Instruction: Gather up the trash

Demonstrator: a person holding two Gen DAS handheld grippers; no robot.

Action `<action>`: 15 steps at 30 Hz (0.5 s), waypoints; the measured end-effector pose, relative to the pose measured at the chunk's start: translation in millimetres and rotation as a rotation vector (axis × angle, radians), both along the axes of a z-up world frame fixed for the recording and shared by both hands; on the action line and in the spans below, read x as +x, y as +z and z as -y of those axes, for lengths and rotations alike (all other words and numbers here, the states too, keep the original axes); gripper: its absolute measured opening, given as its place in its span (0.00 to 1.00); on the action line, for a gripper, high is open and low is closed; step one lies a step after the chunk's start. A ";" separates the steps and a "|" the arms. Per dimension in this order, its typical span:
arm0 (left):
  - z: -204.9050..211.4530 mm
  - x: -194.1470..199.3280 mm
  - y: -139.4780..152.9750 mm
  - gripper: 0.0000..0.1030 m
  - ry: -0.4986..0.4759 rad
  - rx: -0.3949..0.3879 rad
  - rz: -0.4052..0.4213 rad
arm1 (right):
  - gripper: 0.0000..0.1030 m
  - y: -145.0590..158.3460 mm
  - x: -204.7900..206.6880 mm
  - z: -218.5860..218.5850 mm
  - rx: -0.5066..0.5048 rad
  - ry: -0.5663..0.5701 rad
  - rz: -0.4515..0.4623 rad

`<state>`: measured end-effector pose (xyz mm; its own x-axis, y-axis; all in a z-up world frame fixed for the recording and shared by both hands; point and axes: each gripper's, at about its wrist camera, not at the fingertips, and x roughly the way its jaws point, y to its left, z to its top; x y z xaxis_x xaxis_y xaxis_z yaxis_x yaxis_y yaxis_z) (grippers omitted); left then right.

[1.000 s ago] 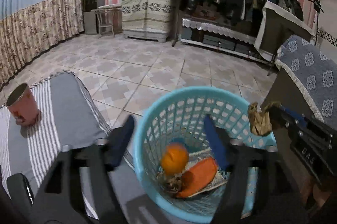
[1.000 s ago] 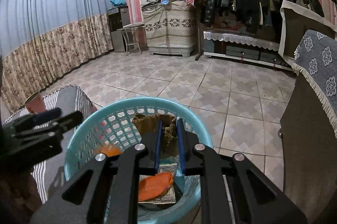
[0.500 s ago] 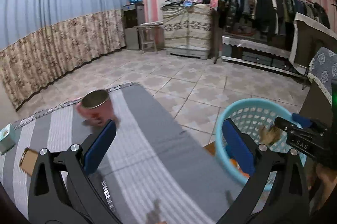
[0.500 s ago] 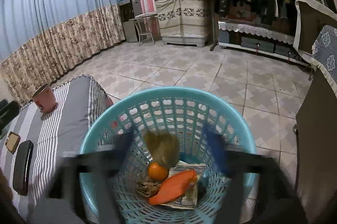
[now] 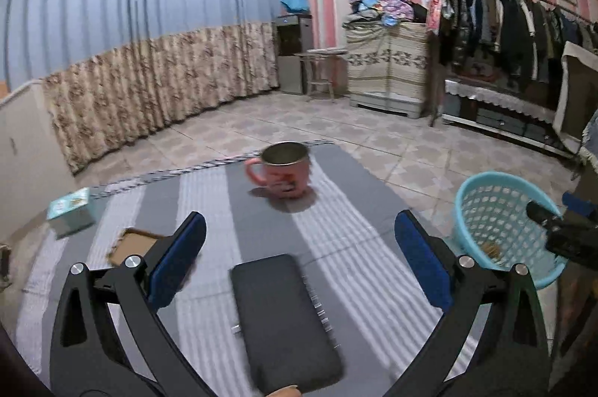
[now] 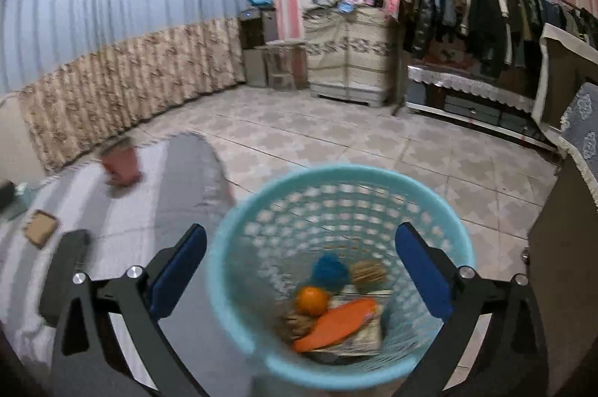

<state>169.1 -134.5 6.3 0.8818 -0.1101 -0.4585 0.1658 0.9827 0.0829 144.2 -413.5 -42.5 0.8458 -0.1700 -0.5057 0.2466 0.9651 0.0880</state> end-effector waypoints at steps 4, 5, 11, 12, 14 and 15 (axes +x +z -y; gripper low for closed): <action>-24.5 -27.1 5.4 0.95 0.028 -0.021 0.024 | 0.96 17.8 -15.1 -44.5 -0.015 0.076 0.026; -29.2 -32.0 6.2 0.95 0.035 -0.020 0.030 | 0.96 20.3 -20.0 -57.2 -0.016 0.097 0.033; -65.0 -73.1 2.2 0.95 0.074 -0.039 0.043 | 0.96 19.2 -63.6 -120.0 -0.007 0.163 0.072; -69.0 -80.0 0.8 0.95 0.082 -0.038 0.048 | 0.96 19.2 -68.9 -126.3 -0.013 0.165 0.074; -78.8 -93.2 -3.2 0.95 0.112 -0.029 0.053 | 0.96 19.7 -78.4 -139.9 -0.035 0.180 0.078; -83.8 -99.6 -4.9 0.95 0.124 -0.029 0.052 | 0.96 17.8 -83.7 -145.7 -0.044 0.179 0.078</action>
<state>69.5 -50.6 1.5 0.9121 -0.0118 -0.4098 0.0394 0.9975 0.0590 60.5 -267.8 -24.7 0.9007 -0.0336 -0.4332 0.0646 0.9963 0.0572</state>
